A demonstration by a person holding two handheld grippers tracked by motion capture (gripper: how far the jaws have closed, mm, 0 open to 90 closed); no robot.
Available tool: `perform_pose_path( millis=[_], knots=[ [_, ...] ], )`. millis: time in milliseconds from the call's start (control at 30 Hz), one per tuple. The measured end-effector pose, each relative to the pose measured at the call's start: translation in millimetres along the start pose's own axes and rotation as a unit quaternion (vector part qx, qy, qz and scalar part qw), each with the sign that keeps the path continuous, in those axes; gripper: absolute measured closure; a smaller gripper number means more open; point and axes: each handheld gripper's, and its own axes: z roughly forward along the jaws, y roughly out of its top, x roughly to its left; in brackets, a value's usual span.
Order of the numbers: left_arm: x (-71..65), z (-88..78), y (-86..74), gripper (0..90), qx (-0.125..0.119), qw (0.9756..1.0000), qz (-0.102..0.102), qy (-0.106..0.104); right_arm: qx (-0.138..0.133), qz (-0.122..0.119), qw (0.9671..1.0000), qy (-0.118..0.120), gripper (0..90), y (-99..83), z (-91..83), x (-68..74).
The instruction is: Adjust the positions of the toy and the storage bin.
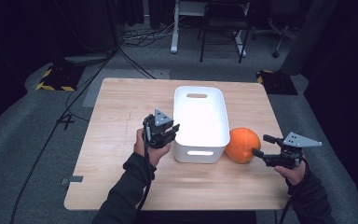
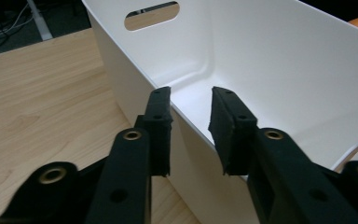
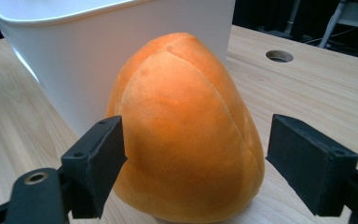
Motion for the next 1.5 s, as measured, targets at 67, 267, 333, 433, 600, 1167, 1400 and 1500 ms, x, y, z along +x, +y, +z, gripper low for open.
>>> perform_pose_path(
  millis=[67,267,333,433,600,1167,1400,1500],
  knots=[
    [2.9,-4.9,-0.7,60.9,-0.011,0.9999,0.005,-0.005,-0.002,0.0,1.0,0.004,19.2,0.3,-3.3,-1.0],
    [12.6,-33.1,-8.6,50.1,-0.048,0.9986,0.023,-0.001,0.021,-0.034,0.999,0.021,18.7,-2.0,-5.2,-5.7],
    [16.3,-42.9,-14.8,45.8,-0.052,0.998,0.036,0.001,0.036,-0.04,0.9981,0.03,18.7,-5.0,-3.1,-8.2],
    [20.7,-53.5,-29.3,36.3,-0.047,0.9974,0.054,0.0,0.049,-0.045,0.997,0.039,17.8,-9.3,1.4,-14.0],
    [28.9,-62.4,-59.8,25.4,-0.012,0.9965,0.082,-0.005,0.054,-0.052,0.9955,0.058,15.9,-9.5,11.0,-21.6],
    [57.5,-38.1,-140.8,16.2,0.116,0.9869,0.11,-0.018,0.076,-0.066,0.9916,0.081,15.5,-8.3,33.1,-18.3],
    [63.5,-32.5,-151.8,16.3,0.125,0.9878,0.091,-0.018,0.059,-0.061,0.9935,0.076,45.3,-13.2,30.4,-18.1],
    [64.0,-31.4,-153.9,16.3,0.131,0.9869,0.092,-0.02,0.053,-0.055,0.9952,0.061,52.9,-16.1,26.6,-15.2]
  ],
)
